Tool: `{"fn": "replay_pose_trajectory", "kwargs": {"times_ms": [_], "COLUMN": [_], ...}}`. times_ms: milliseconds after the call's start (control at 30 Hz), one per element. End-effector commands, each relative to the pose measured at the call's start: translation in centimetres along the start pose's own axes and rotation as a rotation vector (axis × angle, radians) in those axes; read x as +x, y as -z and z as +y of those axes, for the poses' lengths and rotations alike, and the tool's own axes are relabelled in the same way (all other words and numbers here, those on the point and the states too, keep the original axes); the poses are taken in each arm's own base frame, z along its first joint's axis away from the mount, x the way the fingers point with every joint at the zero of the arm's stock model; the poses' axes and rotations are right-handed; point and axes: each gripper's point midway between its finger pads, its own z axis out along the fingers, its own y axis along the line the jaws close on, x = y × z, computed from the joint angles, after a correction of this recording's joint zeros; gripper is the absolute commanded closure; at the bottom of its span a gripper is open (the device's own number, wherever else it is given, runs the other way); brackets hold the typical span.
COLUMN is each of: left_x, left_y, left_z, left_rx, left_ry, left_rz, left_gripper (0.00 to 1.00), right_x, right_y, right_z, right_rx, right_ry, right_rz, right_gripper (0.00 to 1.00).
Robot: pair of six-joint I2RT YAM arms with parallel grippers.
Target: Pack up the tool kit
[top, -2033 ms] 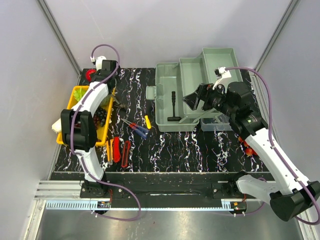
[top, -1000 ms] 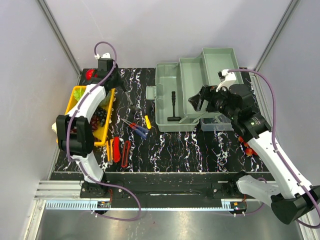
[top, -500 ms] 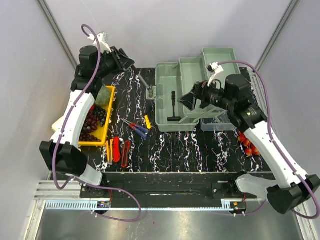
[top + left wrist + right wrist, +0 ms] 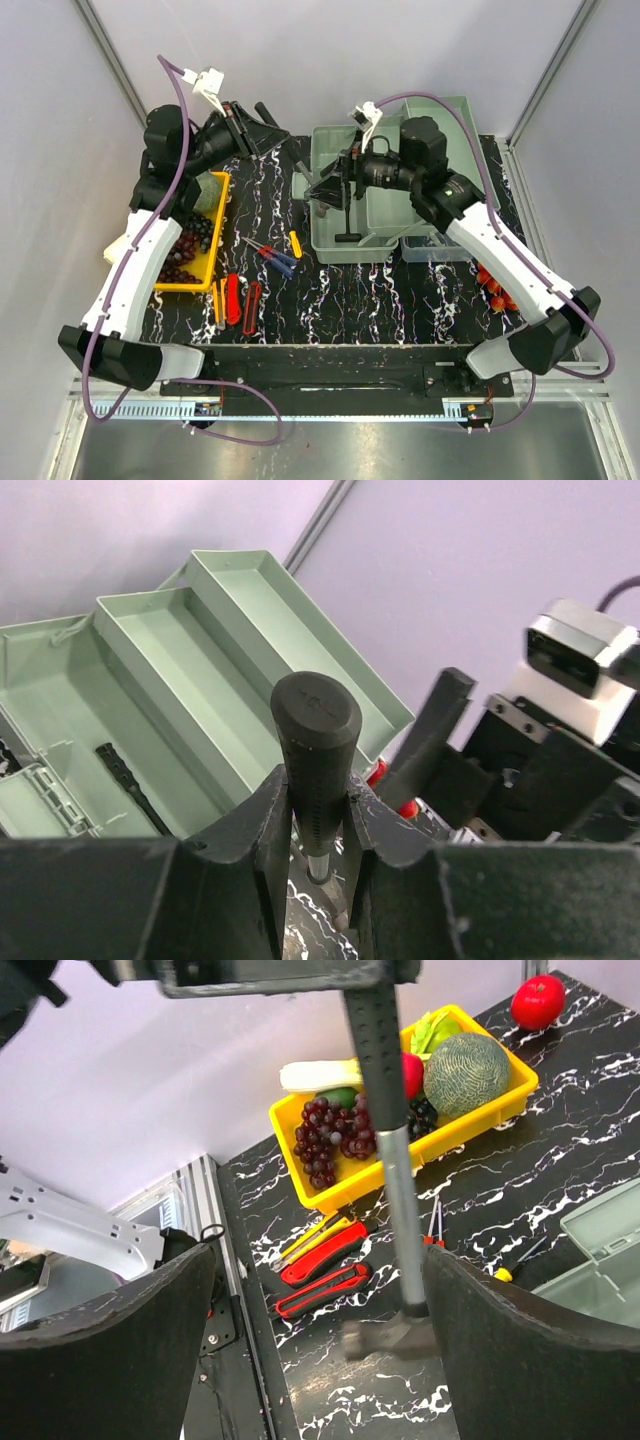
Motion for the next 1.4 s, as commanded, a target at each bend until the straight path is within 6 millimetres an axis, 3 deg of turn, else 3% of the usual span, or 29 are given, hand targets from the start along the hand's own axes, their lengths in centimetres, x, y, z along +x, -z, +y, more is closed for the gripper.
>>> {"fn": "replay_pose_trajectory", "kwargs": {"times_ms": [0,133,233,400,533,633,700,733,900,1033,1233,1367], "left_x": [-1.1,-0.4,0.1,0.4,0.9,1.4,1.5,1.1,1.7,4.7,9.5,9.8], "left_y": [1.7,2.3,2.5,2.9,2.8,2.7,2.9,3.3,8.8,12.5,13.8,14.1], "left_z": [-4.0,-4.7,-4.5,-4.9,-3.7,-1.6,0.3,2.2,11.3,15.7,18.0,18.6], "left_rx": [0.108,0.126,0.122,0.133,0.077,-0.022,-0.123,-0.235,-0.789,-1.024,-1.018,-1.020], "left_ry": [-0.021,-0.021,-0.010,-0.019,-0.029,-0.041,-0.060,-0.074,-0.112,-0.064,-0.011,-0.004], "left_rz": [-0.031,-0.014,0.000,0.010,0.030,0.048,0.047,0.022,0.001,0.043,0.128,0.131], "left_gripper": [1.00,1.00,1.00,1.00,1.00,0.34,0.07,0.01,0.01,0.01,0.01,0.01], "right_x": [-2.5,-2.2,-1.2,-0.8,-0.5,-0.4,-0.2,-0.2,1.0,3.7,7.2,9.3], "right_y": [-1.1,-2.3,-3.6,-4.6,-5.0,-5.3,-5.4,-5.3,-4.4,-5.2,-4.6,-4.3], "right_z": [0.3,0.3,-0.4,-1.7,-2.2,-3.4,-4.5,-5.1,-12.4,-16.8,-22.3,-24.8], "right_rx": [0.012,0.016,0.037,0.079,0.101,0.153,0.210,0.244,0.615,0.778,1.006,1.068], "right_ry": [0.064,0.070,0.060,0.031,0.019,-0.006,-0.027,-0.042,-0.117,-0.155,-0.187,-0.197], "right_rz": [-0.074,-0.068,-0.034,-0.046,-0.055,-0.062,-0.068,-0.078,-0.119,-0.095,-0.020,0.040], "right_gripper": [0.13,0.16,0.26,0.58,1.00,1.00,1.00,1.00,1.00,1.00,1.00,1.00]}}
